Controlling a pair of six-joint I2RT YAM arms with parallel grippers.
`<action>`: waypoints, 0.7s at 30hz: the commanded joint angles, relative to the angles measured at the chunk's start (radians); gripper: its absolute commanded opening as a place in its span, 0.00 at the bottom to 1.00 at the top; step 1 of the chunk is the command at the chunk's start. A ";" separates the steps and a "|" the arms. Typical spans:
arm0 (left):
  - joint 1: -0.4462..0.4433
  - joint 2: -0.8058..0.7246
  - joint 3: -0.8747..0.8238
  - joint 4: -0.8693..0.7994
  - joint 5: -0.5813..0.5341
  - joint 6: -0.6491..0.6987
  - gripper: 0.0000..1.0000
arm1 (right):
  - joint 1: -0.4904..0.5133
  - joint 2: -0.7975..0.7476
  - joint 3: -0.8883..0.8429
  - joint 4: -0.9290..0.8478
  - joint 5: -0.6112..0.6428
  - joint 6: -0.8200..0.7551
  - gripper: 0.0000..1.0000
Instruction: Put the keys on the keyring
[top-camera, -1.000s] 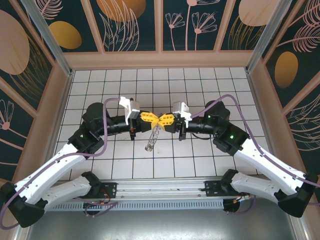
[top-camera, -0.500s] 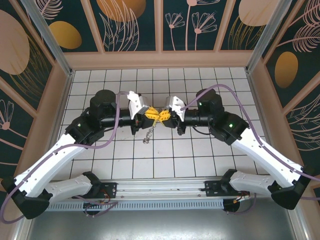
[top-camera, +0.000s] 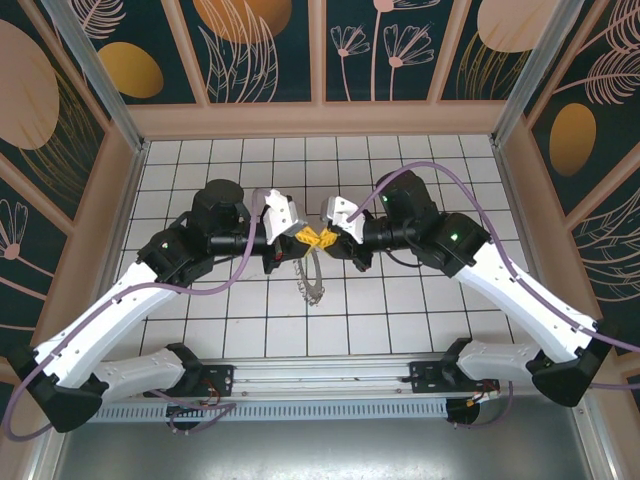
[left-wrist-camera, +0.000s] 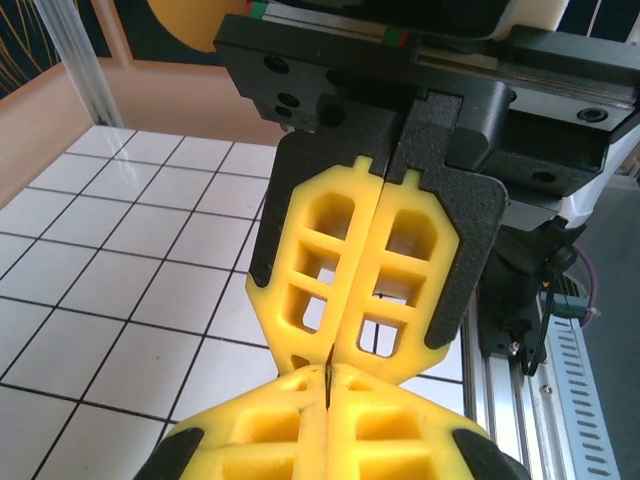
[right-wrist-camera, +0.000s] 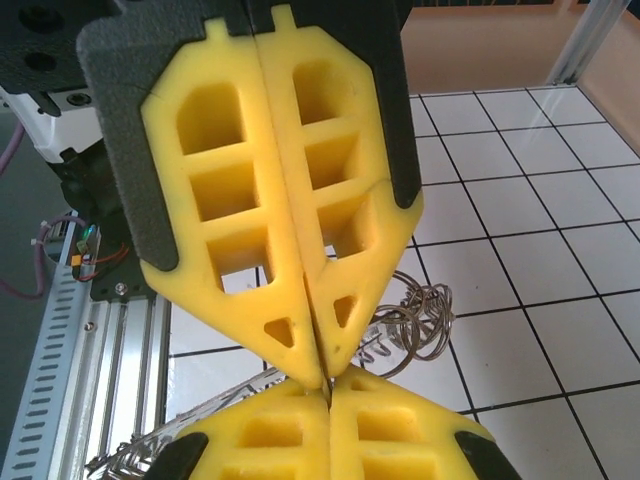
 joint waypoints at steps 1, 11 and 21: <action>-0.005 -0.038 -0.044 0.117 0.033 -0.068 0.00 | 0.008 -0.064 -0.015 0.136 -0.033 0.020 0.00; -0.005 -0.142 -0.174 0.471 0.107 -0.286 0.00 | 0.008 -0.210 -0.266 0.460 -0.075 0.204 0.19; -0.005 -0.161 -0.273 0.621 0.131 -0.348 0.00 | 0.009 -0.214 -0.290 0.507 -0.099 0.232 0.15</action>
